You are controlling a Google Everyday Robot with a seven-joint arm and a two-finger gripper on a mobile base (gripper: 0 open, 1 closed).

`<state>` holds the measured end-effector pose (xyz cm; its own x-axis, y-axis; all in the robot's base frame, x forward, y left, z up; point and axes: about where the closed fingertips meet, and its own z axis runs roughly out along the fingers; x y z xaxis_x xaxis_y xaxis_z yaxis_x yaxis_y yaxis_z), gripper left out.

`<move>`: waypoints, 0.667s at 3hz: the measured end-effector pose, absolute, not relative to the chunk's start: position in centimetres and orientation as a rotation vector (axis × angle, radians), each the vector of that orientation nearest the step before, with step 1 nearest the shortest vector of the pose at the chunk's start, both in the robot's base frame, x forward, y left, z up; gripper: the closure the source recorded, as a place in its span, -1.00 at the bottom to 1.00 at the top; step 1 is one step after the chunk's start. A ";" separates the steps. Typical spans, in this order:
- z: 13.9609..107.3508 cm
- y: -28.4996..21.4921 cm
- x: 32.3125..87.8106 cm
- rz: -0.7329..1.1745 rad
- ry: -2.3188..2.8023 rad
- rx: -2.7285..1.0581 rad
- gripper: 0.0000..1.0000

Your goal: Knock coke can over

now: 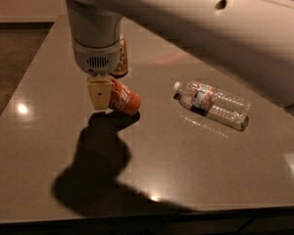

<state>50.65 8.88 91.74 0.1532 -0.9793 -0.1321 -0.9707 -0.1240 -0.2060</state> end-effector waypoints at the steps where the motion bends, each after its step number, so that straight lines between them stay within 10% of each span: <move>1: 90.5 8.8 50.7 -0.123 1.877 -2.266 0.04; 2: 89.1 8.9 50.3 -0.143 1.862 -2.331 -0.43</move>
Offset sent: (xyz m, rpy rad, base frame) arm -0.0086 -0.0024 -0.0438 -0.1737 0.0354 0.1095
